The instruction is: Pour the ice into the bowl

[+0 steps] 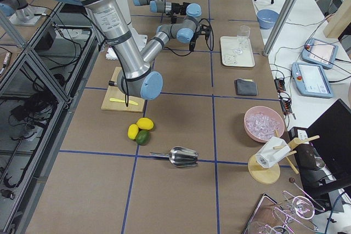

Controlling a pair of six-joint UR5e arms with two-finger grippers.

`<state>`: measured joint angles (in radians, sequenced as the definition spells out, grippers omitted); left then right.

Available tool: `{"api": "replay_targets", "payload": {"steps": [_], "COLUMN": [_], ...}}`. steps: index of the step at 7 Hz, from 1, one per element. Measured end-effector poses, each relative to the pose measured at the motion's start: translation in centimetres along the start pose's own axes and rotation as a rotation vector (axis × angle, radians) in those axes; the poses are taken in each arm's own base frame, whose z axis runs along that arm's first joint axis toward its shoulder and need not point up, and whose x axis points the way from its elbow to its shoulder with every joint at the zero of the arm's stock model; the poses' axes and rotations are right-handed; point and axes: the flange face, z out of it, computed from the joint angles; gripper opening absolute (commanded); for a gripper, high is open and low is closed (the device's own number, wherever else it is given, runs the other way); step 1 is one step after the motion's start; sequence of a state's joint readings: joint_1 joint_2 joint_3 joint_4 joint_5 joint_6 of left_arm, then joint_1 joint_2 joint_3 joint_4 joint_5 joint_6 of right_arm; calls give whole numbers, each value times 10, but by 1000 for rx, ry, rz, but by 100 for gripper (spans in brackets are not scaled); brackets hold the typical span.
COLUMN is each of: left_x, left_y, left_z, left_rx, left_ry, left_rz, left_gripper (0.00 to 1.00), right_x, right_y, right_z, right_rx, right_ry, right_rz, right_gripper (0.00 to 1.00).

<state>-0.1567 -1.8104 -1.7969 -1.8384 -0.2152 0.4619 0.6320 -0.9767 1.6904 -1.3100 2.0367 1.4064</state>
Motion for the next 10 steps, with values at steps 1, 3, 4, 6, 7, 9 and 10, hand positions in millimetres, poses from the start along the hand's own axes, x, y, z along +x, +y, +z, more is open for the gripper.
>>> {"api": "replay_targets", "payload": {"steps": [1, 3, 4, 6, 7, 9, 10], "left_x": [-15, -37, -39, -44, -43, -36, -35], "left_y": [3, 11, 14, 24, 40, 79, 96], "left_z": [-3, -7, -6, 8, 17, 31, 42], "left_rx": [12, 63, 92, 154, 168, 143, 107], "left_ry": [0, 43, 81, 219, 314, 492, 520], "left_rz": [-50, -172, -218, -349, -472, -723, -795], "left_gripper": [0, 0, 0, 0, 0, 0, 0], "right_x": [-1, -10, -21, -41, -53, -90, -114], "right_y": [1, 10, 19, 35, 43, 52, 55], "right_z": [1, 6, 13, 27, 32, 42, 54], "right_rx": [-2, -3, 9, 25, 34, 59, 65], "right_ry": [0, -2, -2, 0, -3, -11, -3], "right_rz": [0, -9, -13, -12, -15, -9, -10], "right_gripper": [100, 100, 100, 100, 100, 100, 100]}}
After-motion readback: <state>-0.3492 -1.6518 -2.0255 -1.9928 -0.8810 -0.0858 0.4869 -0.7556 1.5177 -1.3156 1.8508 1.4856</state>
